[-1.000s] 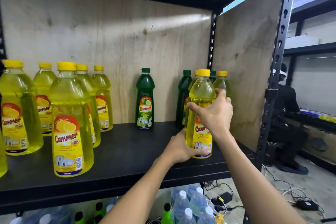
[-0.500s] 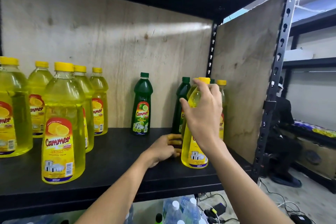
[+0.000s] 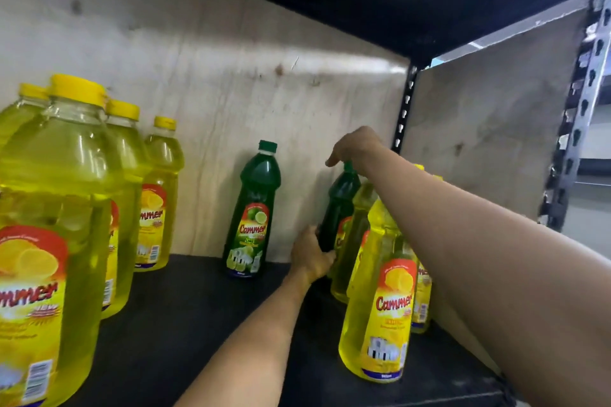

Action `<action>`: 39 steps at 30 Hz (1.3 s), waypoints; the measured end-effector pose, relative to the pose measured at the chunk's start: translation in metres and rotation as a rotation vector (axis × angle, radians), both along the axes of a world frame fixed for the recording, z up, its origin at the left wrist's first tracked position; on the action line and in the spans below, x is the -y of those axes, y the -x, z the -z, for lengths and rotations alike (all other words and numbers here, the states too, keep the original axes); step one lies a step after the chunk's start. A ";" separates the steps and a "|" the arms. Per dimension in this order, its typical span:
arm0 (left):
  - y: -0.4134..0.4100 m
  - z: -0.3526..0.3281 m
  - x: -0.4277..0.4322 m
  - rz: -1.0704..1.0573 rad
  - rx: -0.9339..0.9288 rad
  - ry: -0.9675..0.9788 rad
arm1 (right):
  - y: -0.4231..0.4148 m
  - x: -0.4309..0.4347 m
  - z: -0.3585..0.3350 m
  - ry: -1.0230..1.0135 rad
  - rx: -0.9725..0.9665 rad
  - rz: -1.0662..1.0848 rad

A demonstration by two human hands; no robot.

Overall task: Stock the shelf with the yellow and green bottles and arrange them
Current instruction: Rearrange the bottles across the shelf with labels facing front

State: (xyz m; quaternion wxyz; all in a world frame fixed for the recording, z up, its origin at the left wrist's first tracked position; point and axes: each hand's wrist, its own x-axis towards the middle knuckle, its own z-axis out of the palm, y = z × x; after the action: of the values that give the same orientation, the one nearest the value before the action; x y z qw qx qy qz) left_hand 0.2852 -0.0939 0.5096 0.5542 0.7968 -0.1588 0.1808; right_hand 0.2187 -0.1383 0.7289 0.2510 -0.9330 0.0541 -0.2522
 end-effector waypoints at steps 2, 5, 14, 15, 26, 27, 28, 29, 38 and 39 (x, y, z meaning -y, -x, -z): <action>-0.009 0.008 0.000 0.051 -0.026 -0.010 | -0.011 -0.001 0.000 0.157 -0.053 0.097; -0.018 0.013 -0.002 0.126 -0.053 -0.045 | -0.026 -0.003 -0.008 0.270 -0.094 0.156; -0.016 0.014 0.002 0.110 -0.022 -0.081 | -0.044 -0.003 0.005 0.535 -0.196 0.246; -0.016 0.014 0.001 0.109 -0.017 -0.074 | -0.046 -0.002 0.006 0.542 -0.202 0.231; 0.008 0.014 -0.020 0.086 -0.036 -0.067 | -0.042 0.003 0.013 0.242 -0.092 0.157; 0.013 0.014 -0.023 0.068 -0.033 -0.080 | -0.036 0.003 0.013 0.223 -0.108 0.163; 0.019 0.015 -0.025 0.043 -0.023 -0.097 | -0.029 0.000 0.013 0.223 -0.118 0.187; 0.025 0.015 -0.029 0.017 -0.013 -0.111 | -0.020 -0.002 0.014 0.219 -0.112 0.201; 0.094 0.016 -0.065 -0.034 0.052 -0.153 | 0.045 -0.003 0.016 -0.113 -0.084 -0.021; 0.101 0.016 -0.071 -0.024 0.053 -0.147 | 0.051 -0.006 0.016 -0.138 -0.080 -0.050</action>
State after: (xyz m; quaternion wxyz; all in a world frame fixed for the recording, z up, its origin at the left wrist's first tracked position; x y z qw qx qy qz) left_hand 0.1842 -0.0226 0.4935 0.4877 0.8322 -0.1765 0.1963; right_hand 0.1674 -0.1326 0.7133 0.3186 -0.9238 0.0582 -0.2040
